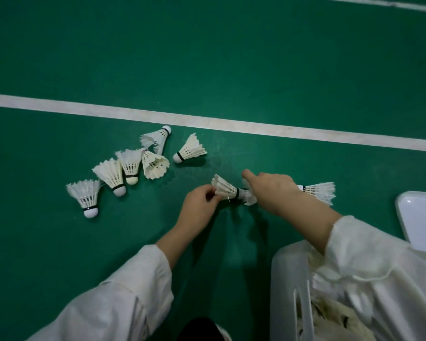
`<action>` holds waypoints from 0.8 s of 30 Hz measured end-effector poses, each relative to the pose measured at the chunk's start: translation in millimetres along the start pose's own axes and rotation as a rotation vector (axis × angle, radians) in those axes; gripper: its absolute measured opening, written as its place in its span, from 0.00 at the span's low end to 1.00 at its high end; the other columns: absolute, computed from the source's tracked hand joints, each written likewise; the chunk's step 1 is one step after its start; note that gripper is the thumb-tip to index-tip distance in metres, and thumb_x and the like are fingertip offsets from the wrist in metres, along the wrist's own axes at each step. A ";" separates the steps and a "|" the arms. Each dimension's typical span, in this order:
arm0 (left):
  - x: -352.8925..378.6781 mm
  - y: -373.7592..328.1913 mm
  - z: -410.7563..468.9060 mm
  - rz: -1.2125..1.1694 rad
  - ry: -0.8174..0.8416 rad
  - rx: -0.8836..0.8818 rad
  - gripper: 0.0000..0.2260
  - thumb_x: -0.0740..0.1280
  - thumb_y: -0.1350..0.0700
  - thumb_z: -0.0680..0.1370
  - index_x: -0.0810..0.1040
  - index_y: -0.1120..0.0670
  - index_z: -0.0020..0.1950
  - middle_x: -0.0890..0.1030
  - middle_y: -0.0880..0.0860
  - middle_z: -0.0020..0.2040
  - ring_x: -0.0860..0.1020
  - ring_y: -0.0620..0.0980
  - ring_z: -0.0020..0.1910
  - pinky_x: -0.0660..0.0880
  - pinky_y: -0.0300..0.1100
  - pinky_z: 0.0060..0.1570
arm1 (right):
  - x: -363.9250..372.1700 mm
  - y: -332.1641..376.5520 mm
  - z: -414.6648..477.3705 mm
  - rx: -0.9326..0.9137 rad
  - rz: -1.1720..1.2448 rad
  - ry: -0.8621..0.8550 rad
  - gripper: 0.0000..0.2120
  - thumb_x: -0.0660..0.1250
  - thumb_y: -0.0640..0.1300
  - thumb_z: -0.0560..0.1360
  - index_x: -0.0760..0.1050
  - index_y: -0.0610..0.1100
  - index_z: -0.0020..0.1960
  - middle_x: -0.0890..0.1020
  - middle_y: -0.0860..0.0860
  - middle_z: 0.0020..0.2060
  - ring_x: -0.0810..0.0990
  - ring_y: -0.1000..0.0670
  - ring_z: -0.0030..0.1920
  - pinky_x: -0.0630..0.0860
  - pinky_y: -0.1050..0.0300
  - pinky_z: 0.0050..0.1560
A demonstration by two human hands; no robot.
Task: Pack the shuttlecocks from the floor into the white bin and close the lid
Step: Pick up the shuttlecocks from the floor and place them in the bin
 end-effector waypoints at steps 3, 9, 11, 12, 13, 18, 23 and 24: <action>-8.2 5.8 -4.2 -0.049 -0.033 -0.006 0.04 0.66 0.58 0.76 0.78 0.57 0.47 0.81 0.52 0.44 0.78 0.50 0.45 0.69 0.37 0.43 | 3.4 17.2 4.7 -0.091 -0.039 0.022 0.27 0.56 0.37 0.78 0.53 0.52 0.73 0.74 0.44 0.61 0.76 0.41 0.59 0.69 0.51 0.43; -33.4 20.9 -25.2 -0.121 -0.029 0.027 0.03 0.61 0.60 0.79 0.74 0.56 0.50 0.80 0.53 0.45 0.77 0.51 0.44 0.72 0.42 0.47 | 8.7 12.2 5.1 0.011 -0.140 0.106 0.18 0.57 0.36 0.78 0.67 0.42 0.68 0.75 0.44 0.62 0.76 0.42 0.61 0.74 0.51 0.53; -51.7 23.7 -32.3 -0.104 -0.057 0.071 0.06 0.58 0.60 0.80 0.74 0.55 0.52 0.79 0.52 0.44 0.75 0.49 0.43 0.69 0.36 0.42 | -10.1 16.3 1.4 0.016 -0.035 -0.011 0.16 0.58 0.37 0.77 0.70 0.43 0.64 0.77 0.42 0.58 0.77 0.41 0.58 0.74 0.51 0.52; -61.9 27.3 -35.9 -0.080 -0.077 0.079 0.06 0.58 0.60 0.80 0.74 0.55 0.53 0.79 0.51 0.43 0.75 0.49 0.41 0.68 0.33 0.40 | -21.4 19.6 -1.8 0.016 0.066 -0.098 0.12 0.58 0.39 0.77 0.72 0.43 0.60 0.79 0.41 0.56 0.78 0.41 0.55 0.74 0.51 0.50; -72.2 32.1 -38.8 -0.038 -0.100 0.075 0.07 0.57 0.58 0.80 0.74 0.55 0.54 0.79 0.52 0.41 0.74 0.49 0.39 0.67 0.32 0.37 | -32.5 23.3 -6.7 0.013 0.179 -0.186 0.10 0.58 0.42 0.77 0.74 0.44 0.56 0.80 0.41 0.53 0.79 0.40 0.52 0.75 0.51 0.49; -131.1 40.5 -35.5 0.458 -0.276 0.038 0.12 0.56 0.48 0.80 0.65 0.49 0.61 0.77 0.52 0.30 0.76 0.56 0.29 0.73 0.46 0.30 | -61.8 60.4 -46.5 -0.054 0.565 -0.456 0.08 0.60 0.49 0.77 0.75 0.48 0.51 0.83 0.48 0.48 0.79 0.42 0.47 0.76 0.50 0.45; -154.6 36.3 1.8 0.800 -0.269 -0.068 0.21 0.57 0.47 0.80 0.58 0.55 0.68 0.77 0.56 0.38 0.73 0.56 0.34 0.67 0.44 0.32 | -50.0 82.7 -70.0 -0.080 0.767 -0.531 0.07 0.62 0.49 0.77 0.77 0.52 0.50 0.82 0.55 0.47 0.78 0.49 0.44 0.71 0.55 0.41; -152.5 35.3 8.0 0.854 -0.253 -0.067 0.21 0.57 0.47 0.80 0.59 0.56 0.68 0.78 0.56 0.39 0.73 0.56 0.34 0.65 0.44 0.31 | -45.9 83.2 -72.6 -0.080 0.783 -0.535 0.07 0.62 0.49 0.76 0.78 0.52 0.50 0.82 0.55 0.46 0.78 0.49 0.44 0.72 0.55 0.42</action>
Point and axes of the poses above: each hand's wrist, its own z-axis towards the middle knuckle, its own x-axis out of the palm, y = z × x, the point moved 10 cm from there along z, towards the middle knuckle
